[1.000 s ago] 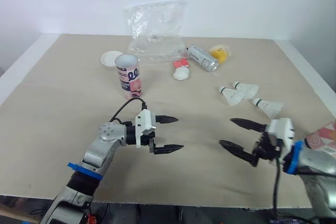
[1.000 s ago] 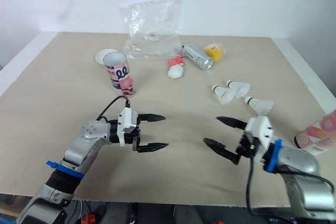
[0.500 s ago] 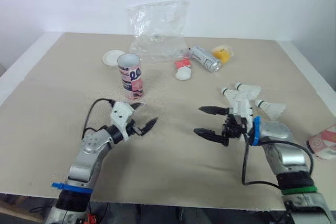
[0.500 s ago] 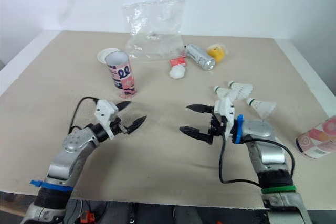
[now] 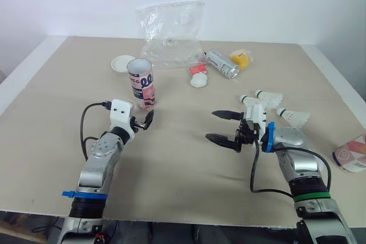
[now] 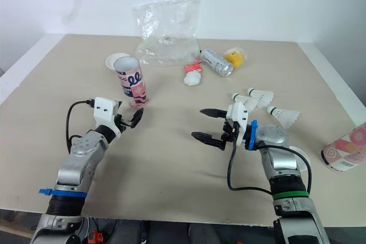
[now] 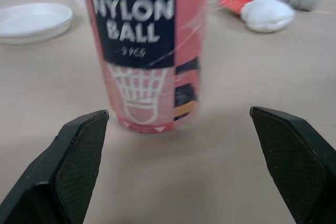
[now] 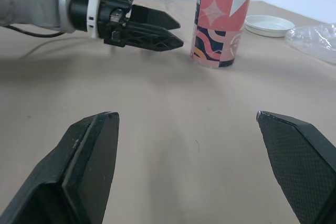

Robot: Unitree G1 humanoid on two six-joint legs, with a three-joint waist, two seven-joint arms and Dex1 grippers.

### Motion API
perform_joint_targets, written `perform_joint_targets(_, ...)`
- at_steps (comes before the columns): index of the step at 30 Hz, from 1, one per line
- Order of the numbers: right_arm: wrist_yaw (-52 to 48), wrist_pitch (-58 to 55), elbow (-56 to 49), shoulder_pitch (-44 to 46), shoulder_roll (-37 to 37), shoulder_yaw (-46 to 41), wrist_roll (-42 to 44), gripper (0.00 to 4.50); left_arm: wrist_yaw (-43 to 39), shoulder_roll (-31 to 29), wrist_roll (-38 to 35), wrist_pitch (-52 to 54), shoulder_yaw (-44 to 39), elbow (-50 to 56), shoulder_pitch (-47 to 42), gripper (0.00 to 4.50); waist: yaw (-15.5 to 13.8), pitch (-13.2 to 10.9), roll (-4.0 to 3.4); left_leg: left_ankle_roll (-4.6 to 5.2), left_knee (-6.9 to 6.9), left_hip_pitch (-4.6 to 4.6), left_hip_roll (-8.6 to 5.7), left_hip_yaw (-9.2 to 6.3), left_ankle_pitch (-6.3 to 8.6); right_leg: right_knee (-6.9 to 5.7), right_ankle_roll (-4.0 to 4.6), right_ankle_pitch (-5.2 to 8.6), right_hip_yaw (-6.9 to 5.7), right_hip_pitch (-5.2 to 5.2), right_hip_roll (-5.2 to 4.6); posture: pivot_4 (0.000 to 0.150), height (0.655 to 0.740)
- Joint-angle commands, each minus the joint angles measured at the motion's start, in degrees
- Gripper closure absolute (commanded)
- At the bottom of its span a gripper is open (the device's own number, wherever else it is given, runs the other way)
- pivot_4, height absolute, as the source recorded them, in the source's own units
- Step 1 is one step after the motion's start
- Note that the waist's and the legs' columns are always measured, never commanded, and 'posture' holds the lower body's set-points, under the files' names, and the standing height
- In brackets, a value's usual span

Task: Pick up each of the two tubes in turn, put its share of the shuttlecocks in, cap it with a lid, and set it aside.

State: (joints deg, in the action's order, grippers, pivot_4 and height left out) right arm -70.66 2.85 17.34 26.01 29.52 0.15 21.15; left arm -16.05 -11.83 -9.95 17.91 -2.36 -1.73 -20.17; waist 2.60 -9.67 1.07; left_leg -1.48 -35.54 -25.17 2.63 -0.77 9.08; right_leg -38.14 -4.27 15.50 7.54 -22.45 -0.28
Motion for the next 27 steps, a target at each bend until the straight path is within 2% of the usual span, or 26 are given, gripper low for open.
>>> perform_joint_targets(1,0.47,1.36,-0.52,1.39,-0.22,-0.32,-0.33,0.01,0.8,0.16,0.43,-1.33,-0.83,-1.72,-2.7,0.0,0.0,0.0,0.0,0.0,0.0,-0.01,0.0,0.0,0.0,0.0,0.0,0.0,0.0,-0.01,0.0,0.15,0.74)
perform_joint_targets(15,3.03,1.6,-3.4,-0.23,-0.09,-0.55,-1.31,0.01,2.47,0.05,1.5,-5.93,-1.5,-16.62,-11.68,0.0,0.0,0.0,0.0,-0.01,0.01,-0.02,-0.02,-0.04,-0.01,0.0,-0.01,0.0,-0.01,0.0,0.0,0.15,0.74)
perform_joint_targets(27,4.24,0.7,-5.33,-0.8,-0.31,-0.15,-1.58,0.01,-2.8,-0.94,1.61,-10.92,-0.78,-28.45,-18.74,0.0,0.0,0.0,0.01,-0.02,0.03,-0.03,-0.04,-0.06,-0.01,0.0,-0.02,0.01,-0.03,0.0,0.0,0.15,0.74)
